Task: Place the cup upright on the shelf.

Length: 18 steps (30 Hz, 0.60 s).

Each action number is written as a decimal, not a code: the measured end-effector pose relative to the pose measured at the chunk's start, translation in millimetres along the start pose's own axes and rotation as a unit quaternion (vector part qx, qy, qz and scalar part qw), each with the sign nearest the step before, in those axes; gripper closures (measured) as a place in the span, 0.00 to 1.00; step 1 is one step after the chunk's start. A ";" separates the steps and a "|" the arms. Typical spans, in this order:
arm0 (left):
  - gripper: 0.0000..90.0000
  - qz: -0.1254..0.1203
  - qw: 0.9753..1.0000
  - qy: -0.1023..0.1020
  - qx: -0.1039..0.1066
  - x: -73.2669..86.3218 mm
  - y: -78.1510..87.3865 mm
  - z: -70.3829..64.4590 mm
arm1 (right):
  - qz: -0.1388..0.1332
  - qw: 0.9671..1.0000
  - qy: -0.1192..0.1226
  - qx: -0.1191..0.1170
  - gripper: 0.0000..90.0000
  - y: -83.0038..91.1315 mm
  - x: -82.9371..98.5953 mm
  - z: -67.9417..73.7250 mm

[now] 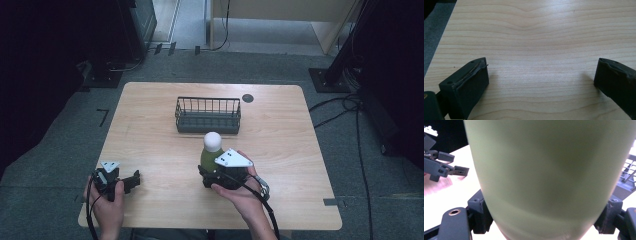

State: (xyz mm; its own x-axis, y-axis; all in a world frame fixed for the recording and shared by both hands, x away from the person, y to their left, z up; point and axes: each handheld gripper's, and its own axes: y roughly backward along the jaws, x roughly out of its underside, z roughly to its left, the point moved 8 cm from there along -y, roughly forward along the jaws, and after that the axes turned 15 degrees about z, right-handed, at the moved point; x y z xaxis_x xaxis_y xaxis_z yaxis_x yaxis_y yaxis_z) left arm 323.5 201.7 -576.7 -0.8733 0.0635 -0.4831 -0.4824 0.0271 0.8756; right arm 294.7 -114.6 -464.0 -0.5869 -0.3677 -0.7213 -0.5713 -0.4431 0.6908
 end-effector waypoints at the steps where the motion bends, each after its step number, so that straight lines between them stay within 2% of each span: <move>1: 0.00 0.000 1.000 0.000 0.000 0.0 0.0 0.1 | 0.000 1.000 -0.001 0.001 0.22 0.1 -1.4 -1.3; 18: 0.00 0.000 1.000 0.000 0.000 0.0 0.0 0.0 | -0.014 1.000 -0.017 0.016 0.22 3.0 -28.9 -24.2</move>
State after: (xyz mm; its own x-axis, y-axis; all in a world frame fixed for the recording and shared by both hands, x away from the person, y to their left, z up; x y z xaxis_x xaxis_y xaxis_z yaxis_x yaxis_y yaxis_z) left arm 323.5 201.8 -576.7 -0.8733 0.0639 -0.4830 -0.4823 0.0266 0.8756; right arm 323.8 -125.0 -442.2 -0.5903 -0.3270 -0.7380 -0.6054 -0.4254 0.6727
